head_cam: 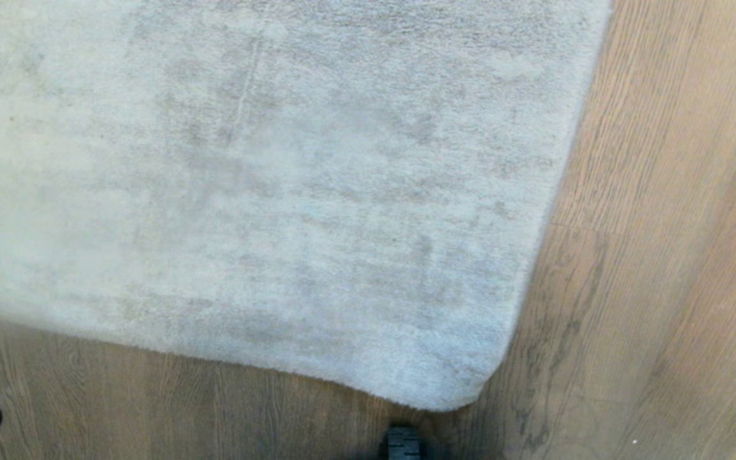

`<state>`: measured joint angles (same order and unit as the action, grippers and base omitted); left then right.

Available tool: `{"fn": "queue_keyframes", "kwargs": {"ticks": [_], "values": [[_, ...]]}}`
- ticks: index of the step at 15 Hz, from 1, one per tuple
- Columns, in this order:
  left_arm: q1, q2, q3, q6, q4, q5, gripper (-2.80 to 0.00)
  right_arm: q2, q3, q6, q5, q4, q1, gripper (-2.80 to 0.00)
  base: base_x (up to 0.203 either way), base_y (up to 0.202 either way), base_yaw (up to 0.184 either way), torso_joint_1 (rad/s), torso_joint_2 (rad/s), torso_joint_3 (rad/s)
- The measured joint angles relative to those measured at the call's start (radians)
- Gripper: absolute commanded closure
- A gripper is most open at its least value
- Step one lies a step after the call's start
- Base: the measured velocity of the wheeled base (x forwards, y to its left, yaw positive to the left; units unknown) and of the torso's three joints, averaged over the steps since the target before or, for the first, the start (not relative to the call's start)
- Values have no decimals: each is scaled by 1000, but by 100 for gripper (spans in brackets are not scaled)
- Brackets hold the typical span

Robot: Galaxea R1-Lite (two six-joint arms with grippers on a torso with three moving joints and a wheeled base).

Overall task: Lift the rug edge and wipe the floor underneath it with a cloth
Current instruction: Place the foam protection net on the floor

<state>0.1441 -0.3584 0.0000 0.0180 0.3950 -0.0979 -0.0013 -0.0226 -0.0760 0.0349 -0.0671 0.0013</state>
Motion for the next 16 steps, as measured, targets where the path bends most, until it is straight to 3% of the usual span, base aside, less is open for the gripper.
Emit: {"fn": "queue_keyframes", "kwargs": {"ticks": [8,10,13,16], "values": [[27,82,0,7,-130,0,0,0,0,0,0,0,0,0,0,0,0,0,0,0],[-16,84,0,6,-129,7,0,0,0,0,0,0,0,0,0,0,0,0,0,0],[-142,102,0,2,-159,29,0,0,0,0,0,0,0,0,0,0,0,0,0,0],[-154,175,0,0,-267,54,0,0,0,0,0,-1,0,0,0,0,0,0,0,0]]}}
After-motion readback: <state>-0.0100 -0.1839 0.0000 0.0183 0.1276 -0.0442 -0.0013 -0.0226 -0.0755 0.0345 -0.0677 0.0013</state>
